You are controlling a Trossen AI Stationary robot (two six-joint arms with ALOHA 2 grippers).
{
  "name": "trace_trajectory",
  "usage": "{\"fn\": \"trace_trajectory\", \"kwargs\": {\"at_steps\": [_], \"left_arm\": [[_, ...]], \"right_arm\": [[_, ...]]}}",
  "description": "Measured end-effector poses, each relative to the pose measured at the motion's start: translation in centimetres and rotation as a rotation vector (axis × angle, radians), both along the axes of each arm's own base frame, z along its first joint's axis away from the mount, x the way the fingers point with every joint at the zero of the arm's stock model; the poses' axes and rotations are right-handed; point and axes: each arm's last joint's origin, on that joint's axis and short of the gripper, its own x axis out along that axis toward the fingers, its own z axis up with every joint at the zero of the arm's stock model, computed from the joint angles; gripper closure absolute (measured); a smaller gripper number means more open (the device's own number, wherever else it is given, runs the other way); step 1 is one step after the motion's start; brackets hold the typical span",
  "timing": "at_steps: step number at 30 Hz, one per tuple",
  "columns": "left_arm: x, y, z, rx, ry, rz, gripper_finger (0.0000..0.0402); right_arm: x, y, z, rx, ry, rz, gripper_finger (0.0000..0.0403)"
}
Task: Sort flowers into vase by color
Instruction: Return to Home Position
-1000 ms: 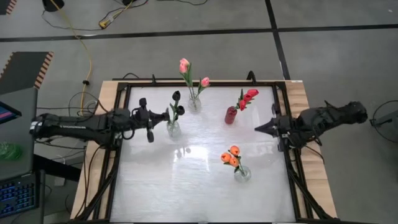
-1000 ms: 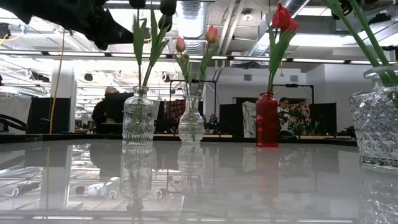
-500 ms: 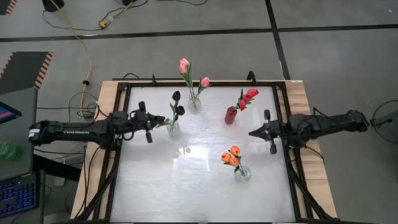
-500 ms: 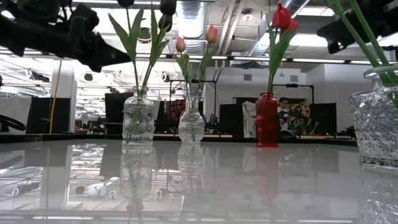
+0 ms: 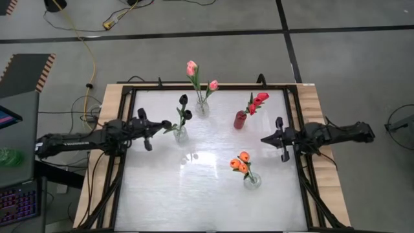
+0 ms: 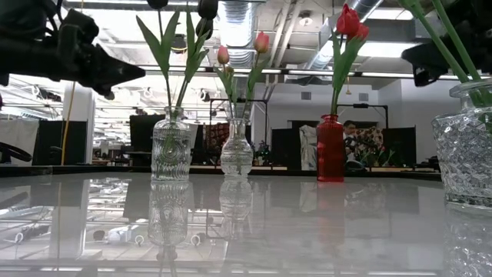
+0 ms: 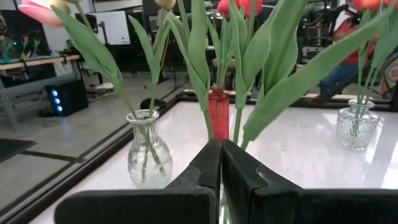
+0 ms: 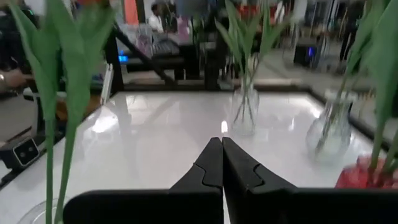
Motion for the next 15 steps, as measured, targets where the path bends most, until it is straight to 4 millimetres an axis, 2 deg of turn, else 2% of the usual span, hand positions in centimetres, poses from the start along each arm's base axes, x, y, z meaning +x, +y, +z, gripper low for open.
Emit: {"fn": "trace_trajectory", "kwargs": {"at_steps": [4, 8, 15], "left_arm": [[-0.5, -0.1, -0.4, 0.005, 0.005, 0.0, 0.0401], [-1.0, -0.2, -0.7, 0.003, 0.002, 0.001, 0.0401], [-1.8, -0.3, -0.9, 0.017, -0.025, 0.019, 0.0401]], "right_arm": [[-0.6, -0.1, 0.2, -0.055, -0.079, 0.003, 0.038], [-0.5, 0.0, -0.1, -0.061, -0.061, 0.023, 0.038], [0.1, 0.1, -2.1, -0.033, -0.035, 0.025, 0.0379]]}}
